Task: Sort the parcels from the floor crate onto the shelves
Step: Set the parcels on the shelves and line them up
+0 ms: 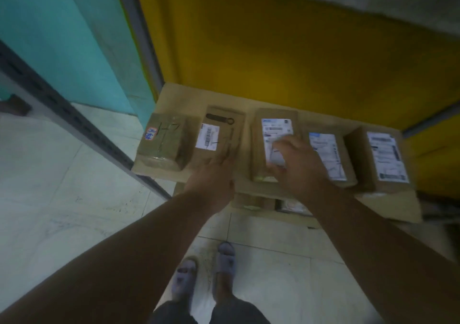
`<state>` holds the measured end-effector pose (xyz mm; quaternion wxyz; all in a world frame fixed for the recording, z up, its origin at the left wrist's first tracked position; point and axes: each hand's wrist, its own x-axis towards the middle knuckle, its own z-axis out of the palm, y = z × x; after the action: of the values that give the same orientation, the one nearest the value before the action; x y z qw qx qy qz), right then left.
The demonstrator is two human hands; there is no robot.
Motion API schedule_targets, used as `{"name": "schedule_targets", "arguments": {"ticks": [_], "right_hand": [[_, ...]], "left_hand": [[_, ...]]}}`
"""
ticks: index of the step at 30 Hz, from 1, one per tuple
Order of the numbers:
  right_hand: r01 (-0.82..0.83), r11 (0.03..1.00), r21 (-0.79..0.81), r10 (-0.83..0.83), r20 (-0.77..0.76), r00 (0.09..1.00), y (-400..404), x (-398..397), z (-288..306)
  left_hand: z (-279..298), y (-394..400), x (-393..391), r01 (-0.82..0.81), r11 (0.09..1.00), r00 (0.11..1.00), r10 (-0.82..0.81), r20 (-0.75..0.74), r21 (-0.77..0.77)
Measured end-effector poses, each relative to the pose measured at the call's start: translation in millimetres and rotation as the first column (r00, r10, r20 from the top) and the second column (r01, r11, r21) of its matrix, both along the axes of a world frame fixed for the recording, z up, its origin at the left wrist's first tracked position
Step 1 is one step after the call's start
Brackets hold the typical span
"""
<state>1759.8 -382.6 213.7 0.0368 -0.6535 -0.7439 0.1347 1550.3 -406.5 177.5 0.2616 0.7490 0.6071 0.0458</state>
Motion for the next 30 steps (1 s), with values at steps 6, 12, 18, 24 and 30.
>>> {"name": "schedule_targets", "arguments": {"ticks": [6, 12, 18, 24, 30], "right_hand": [[0.063, 0.996, -0.060, -0.065, -0.041, 0.997, -17.4, 20.1, -16.4], [0.170, 0.985, -0.010, -0.170, -0.086, 0.982, -21.9, 3.1, -32.1], [0.148, 0.989, -0.015, -0.149, -0.070, 0.986, -25.6, -1.8, -24.8], [0.226, 0.974, 0.008, -0.225, -0.043, 0.973, -59.9, 47.7, 3.7], [0.250, 0.968, 0.030, -0.250, -0.003, 0.968, -78.1, 149.6, 18.3]], "left_hand": [[-1.9, 24.9, 42.5, 0.149, 0.986, 0.985, -0.155, 0.079, 0.072], [-4.3, 32.9, 43.2, 0.137, 0.982, 0.984, -0.150, 0.093, 0.133], [0.7, 27.2, 37.5, 0.104, 0.992, 0.991, -0.109, 0.074, 0.072], [28.7, 3.1, 58.0, 0.106, 0.982, 0.994, -0.106, -0.013, 0.157], [50.8, -18.3, 138.3, 0.283, 0.945, 0.959, -0.284, -0.017, 0.167]]}}
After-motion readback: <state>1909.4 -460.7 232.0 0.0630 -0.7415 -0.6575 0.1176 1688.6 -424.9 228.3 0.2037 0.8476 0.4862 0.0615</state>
